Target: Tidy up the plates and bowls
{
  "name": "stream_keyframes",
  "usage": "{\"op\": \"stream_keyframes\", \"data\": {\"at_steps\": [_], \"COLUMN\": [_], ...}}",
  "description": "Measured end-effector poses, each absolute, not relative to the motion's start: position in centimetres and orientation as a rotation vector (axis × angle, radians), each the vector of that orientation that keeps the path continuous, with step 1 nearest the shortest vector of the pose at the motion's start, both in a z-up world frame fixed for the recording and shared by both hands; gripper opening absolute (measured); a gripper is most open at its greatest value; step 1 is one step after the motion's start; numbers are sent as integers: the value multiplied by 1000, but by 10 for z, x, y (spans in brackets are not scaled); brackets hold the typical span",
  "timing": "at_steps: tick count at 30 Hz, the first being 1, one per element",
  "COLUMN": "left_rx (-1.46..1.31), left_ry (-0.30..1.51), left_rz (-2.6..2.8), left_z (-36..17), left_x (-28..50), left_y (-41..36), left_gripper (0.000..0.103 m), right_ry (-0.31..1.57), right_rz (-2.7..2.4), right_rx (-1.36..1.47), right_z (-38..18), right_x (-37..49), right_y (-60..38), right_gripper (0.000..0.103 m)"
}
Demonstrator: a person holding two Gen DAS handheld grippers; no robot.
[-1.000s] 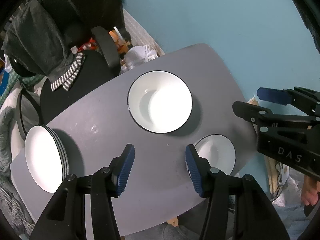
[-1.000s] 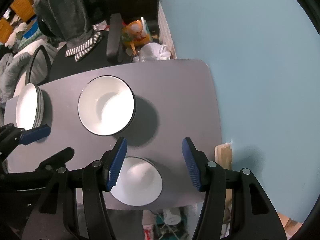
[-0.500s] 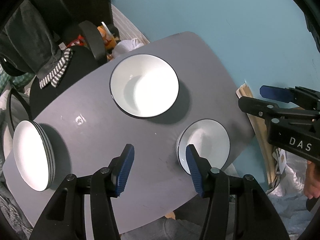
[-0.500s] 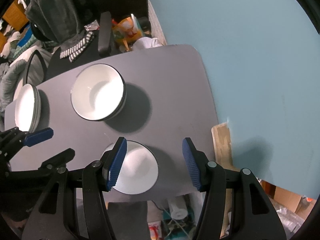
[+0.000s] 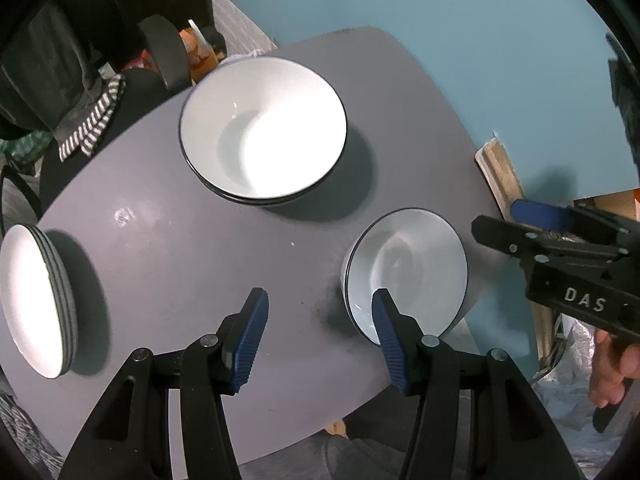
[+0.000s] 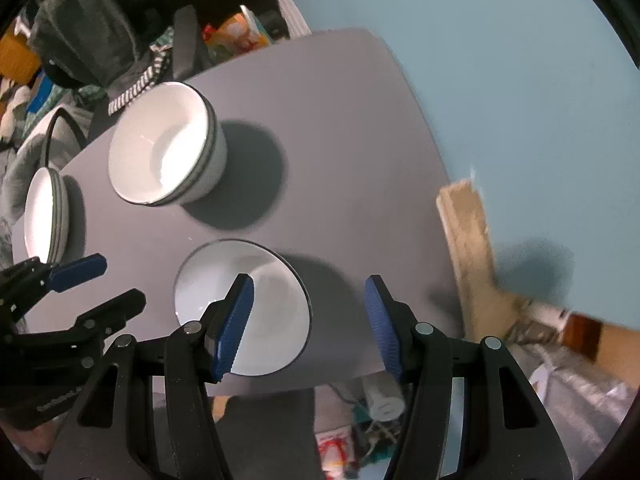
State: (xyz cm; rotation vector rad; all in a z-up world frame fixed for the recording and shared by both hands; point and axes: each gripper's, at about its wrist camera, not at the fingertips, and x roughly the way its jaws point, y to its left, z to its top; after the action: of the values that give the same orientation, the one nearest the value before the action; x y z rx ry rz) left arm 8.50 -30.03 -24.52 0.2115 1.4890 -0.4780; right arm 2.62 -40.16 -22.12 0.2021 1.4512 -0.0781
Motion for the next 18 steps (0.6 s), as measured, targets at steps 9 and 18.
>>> {"op": "stream_keyframes", "data": {"at_steps": [9, 18], "left_rx": [166, 184], "left_ry": [1549, 1586], "left_rz": [-481, -478], "left_z": [-272, -295], "left_x": [82, 78], "left_y": [-301, -313], "left_gripper": [55, 55], "right_ry": [1484, 1495], "right_rz": [-90, -83], "right_rx": [253, 233], "right_z": [-256, -272], "right_x": [15, 12], "right_y": [-406, -402], "right_gripper": [56, 56]}}
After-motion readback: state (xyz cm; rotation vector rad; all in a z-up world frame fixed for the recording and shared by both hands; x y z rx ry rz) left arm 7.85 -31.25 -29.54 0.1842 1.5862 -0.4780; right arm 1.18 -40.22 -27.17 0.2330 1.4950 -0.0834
